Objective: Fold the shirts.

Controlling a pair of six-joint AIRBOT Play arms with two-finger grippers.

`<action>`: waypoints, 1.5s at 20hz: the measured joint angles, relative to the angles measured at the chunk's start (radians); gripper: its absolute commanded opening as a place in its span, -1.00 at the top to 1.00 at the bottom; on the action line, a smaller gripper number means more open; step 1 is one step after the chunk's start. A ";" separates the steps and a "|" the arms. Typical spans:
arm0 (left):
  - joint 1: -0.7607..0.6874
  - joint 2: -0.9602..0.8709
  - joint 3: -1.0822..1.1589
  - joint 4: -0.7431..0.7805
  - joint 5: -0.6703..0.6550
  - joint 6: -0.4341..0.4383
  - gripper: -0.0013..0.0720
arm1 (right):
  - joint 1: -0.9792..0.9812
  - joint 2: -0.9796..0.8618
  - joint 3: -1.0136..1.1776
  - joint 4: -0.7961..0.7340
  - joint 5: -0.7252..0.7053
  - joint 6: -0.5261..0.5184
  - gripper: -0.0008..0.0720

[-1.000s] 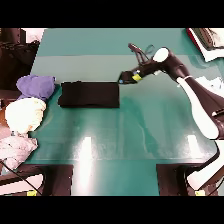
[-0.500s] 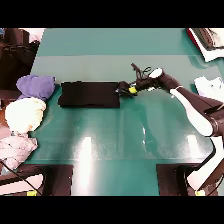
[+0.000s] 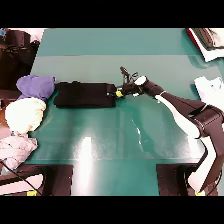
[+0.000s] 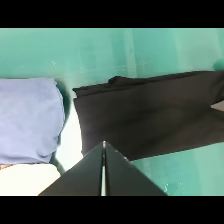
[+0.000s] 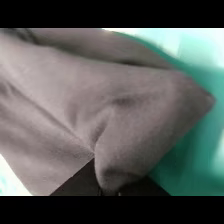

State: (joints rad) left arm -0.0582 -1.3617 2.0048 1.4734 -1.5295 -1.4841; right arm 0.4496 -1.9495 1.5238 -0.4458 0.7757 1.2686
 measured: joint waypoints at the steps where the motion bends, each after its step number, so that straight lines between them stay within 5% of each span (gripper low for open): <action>1: 0.000 0.000 0.000 -0.001 -0.002 0.000 0.90 | 0.001 0.000 0.019 0.008 0.000 -0.019 0.94; 7: 0.000 0.000 0.000 0.000 -0.027 0.000 0.90 | -0.127 0.110 0.078 -0.087 0.066 -0.061 0.94; 15: 0.000 0.000 0.000 -0.046 -0.033 0.000 0.90 | -0.558 0.372 0.087 -0.344 0.157 -0.014 0.94; 23: 0.000 0.000 0.000 -0.155 -0.032 -0.002 0.90 | -0.978 0.457 0.088 -0.413 0.177 0.056 0.94; 30: 0.000 0.000 0.000 -0.214 -0.032 -0.007 0.90 | -1.143 0.470 0.088 -0.420 0.192 0.093 0.94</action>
State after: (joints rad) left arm -0.0582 -1.3617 2.0048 1.2594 -1.5612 -1.4910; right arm -0.6933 -1.4796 1.6115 -0.8658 0.9676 1.3613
